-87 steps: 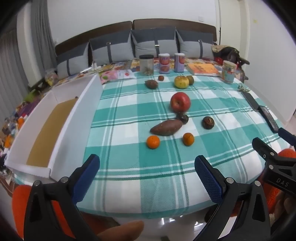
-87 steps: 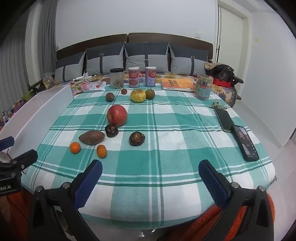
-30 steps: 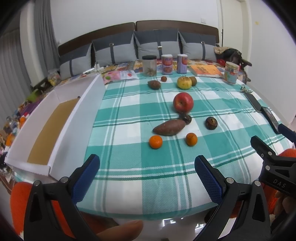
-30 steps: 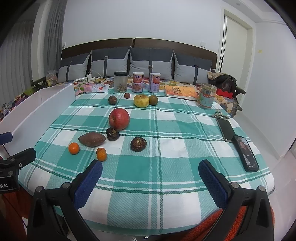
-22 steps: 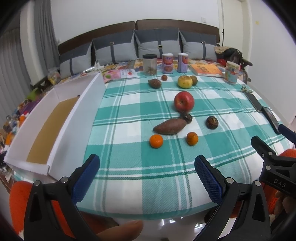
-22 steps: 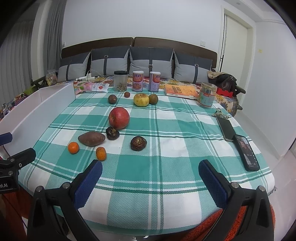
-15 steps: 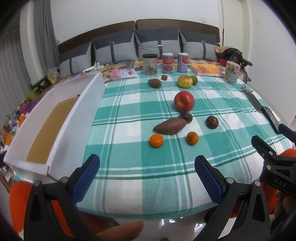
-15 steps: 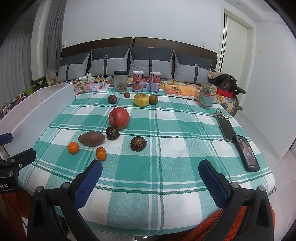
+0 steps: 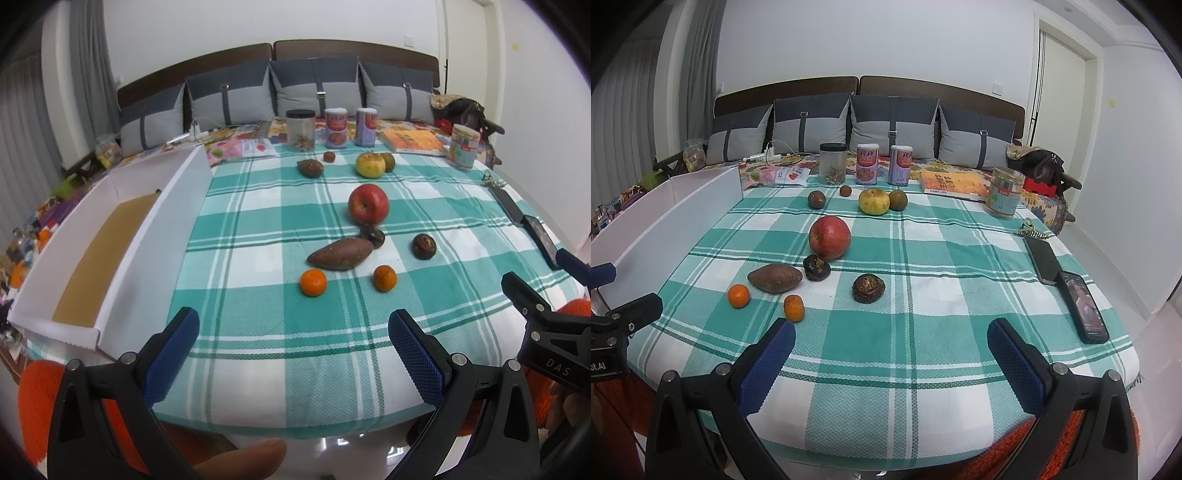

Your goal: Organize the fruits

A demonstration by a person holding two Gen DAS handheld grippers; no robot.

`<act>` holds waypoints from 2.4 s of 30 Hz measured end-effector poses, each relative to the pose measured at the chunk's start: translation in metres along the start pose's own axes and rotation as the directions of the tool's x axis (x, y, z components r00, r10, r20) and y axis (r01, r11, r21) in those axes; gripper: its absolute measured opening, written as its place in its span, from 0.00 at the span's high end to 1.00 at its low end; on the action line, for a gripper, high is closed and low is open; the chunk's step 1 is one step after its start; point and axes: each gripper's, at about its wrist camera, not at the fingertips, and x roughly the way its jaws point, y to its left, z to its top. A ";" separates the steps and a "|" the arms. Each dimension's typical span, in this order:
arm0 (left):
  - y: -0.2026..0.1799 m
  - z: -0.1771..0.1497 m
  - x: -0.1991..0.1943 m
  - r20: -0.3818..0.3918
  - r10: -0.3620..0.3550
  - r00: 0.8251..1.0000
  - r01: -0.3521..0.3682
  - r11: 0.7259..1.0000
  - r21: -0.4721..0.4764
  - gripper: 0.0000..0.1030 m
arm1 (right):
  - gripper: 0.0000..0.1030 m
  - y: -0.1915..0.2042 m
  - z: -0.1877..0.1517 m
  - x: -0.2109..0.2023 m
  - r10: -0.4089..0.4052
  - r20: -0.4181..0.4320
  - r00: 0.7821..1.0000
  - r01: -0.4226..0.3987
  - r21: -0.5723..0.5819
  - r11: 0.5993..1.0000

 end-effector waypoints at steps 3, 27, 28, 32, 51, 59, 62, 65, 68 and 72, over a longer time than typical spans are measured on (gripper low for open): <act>0.000 0.001 -0.001 -0.002 0.000 1.000 0.000 1.000 -0.002 0.01 | 0.00 0.000 0.000 0.000 0.000 -0.001 1.000 0.000 -0.001 1.000; 0.001 0.001 -0.001 -0.002 0.000 1.000 0.000 1.000 -0.002 0.01 | 0.00 0.000 0.000 0.000 0.002 -0.003 1.000 -0.002 0.000 1.000; 0.000 0.001 -0.001 -0.002 0.000 1.000 0.000 1.000 -0.002 0.01 | 0.00 0.000 0.000 0.000 0.002 -0.003 1.000 -0.002 0.000 1.000; 0.000 0.001 -0.001 -0.004 -0.001 1.000 0.001 1.000 -0.001 0.01 | 0.00 -0.001 0.000 0.000 0.002 -0.004 1.000 -0.002 0.000 1.000; 0.001 0.002 -0.001 -0.005 -0.001 1.000 0.001 1.000 -0.001 0.01 | 0.00 -0.002 0.000 0.000 0.003 -0.005 1.000 -0.003 0.002 1.000; 0.001 0.002 0.000 -0.007 -0.002 1.000 0.002 1.000 -0.001 0.01 | 0.00 -0.001 0.000 0.000 0.003 -0.002 1.000 -0.003 0.002 1.000; 0.001 0.000 0.000 -0.010 -0.003 1.000 0.002 1.000 -0.001 0.01 | 0.00 -0.001 0.001 0.000 0.004 -0.004 1.000 -0.004 0.002 1.000; 0.001 -0.001 0.001 -0.011 -0.001 1.000 0.001 1.000 0.000 0.01 | 0.00 -0.001 0.001 0.000 0.006 -0.005 1.000 -0.006 0.002 1.000; 0.000 -0.002 0.002 -0.016 0.001 1.000 -0.001 1.000 0.003 0.01 | 0.00 -0.001 0.001 0.001 0.014 -0.007 1.000 -0.014 0.007 1.000; -0.005 -0.006 0.010 -0.042 0.009 0.999 -0.008 1.000 0.017 0.01 | 0.00 -0.005 0.000 0.004 0.027 -0.018 0.999 -0.027 0.026 0.999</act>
